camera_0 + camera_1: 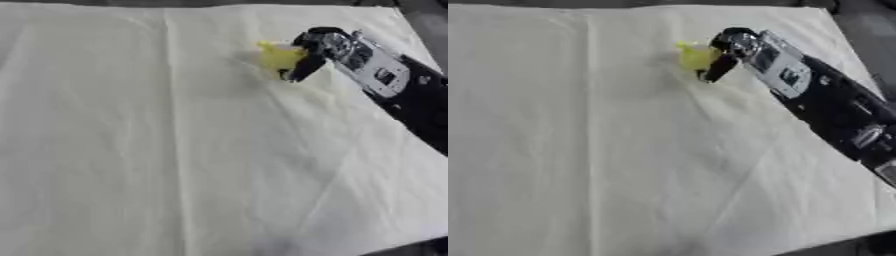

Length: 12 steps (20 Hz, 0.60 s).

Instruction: Pick up the objects with one hand, pass them to the other hand, and then place them into the box on the other side of the table.

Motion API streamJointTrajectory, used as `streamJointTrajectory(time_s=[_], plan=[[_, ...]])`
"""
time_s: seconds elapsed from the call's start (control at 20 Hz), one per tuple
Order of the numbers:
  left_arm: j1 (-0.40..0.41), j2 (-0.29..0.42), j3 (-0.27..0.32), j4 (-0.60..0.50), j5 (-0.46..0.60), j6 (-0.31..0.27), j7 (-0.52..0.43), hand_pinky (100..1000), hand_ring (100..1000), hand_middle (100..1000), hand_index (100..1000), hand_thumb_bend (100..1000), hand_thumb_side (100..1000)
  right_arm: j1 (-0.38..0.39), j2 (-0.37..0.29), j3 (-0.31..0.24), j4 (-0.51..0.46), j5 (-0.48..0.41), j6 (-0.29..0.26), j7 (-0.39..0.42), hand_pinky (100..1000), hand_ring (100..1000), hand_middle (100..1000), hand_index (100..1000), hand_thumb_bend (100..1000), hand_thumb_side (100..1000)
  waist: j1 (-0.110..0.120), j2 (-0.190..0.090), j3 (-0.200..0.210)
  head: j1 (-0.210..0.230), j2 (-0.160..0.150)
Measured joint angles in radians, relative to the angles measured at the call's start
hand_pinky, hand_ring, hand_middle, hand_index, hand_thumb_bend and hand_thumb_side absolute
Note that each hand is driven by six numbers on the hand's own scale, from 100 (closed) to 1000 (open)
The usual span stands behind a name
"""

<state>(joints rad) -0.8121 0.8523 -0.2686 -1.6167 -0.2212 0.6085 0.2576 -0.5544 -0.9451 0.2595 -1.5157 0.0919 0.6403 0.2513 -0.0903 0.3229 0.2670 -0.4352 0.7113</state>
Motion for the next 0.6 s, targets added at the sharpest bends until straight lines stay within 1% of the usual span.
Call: streamJointTrajectory(time_s=[0.1, 0.15, 0.2, 0.35, 0.5, 0.6], plan=[[0.002, 0.000, 0.000, 0.000, 0.000, 0.001, 0.001, 776, 711, 678, 715, 323, 337, 0.001, -0.001, -0.004, -0.009, -0.026, -0.004, -0.015, 782, 567, 405, 547, 100, 100, 0.000, 0.000, -0.001, 0.000, 0.000], [0.002, 0.000, 0.000, 0.000, 0.000, 0.002, 0.002, 776, 711, 677, 715, 316, 351, 0.001, -0.002, -0.007, -0.015, -0.037, -0.007, -0.021, 781, 565, 404, 546, 100, 100, 0.000, 0.000, -0.002, 0.001, 0.001], [0.003, 0.000, 0.000, 0.000, 0.000, 0.002, 0.002, 776, 711, 677, 715, 324, 335, 0.002, -0.004, -0.012, -0.022, -0.047, -0.011, -0.026, 780, 562, 404, 545, 100, 100, 0.000, 0.000, -0.003, 0.002, 0.003], [0.004, 0.000, 0.000, 0.001, 0.001, 0.003, 0.003, 775, 711, 676, 715, 326, 332, 0.010, -0.020, -0.029, -0.046, -0.081, -0.026, -0.039, 771, 549, 404, 546, 100, 100, 0.000, -0.001, -0.009, 0.009, 0.008], [0.011, 0.000, 0.000, 0.004, 0.001, 0.003, 0.003, 776, 711, 676, 715, 329, 331, 0.014, -0.040, -0.049, -0.074, -0.120, -0.047, -0.044, 764, 539, 407, 550, 100, 100, 0.001, -0.016, -0.015, 0.013, 0.010], [0.014, 0.001, 0.000, 0.006, 0.001, 0.004, 0.003, 775, 711, 676, 715, 330, 330, 0.019, -0.048, -0.062, -0.091, -0.147, -0.061, -0.045, 764, 535, 401, 544, 100, 100, 0.003, -0.022, -0.018, 0.017, 0.016]])
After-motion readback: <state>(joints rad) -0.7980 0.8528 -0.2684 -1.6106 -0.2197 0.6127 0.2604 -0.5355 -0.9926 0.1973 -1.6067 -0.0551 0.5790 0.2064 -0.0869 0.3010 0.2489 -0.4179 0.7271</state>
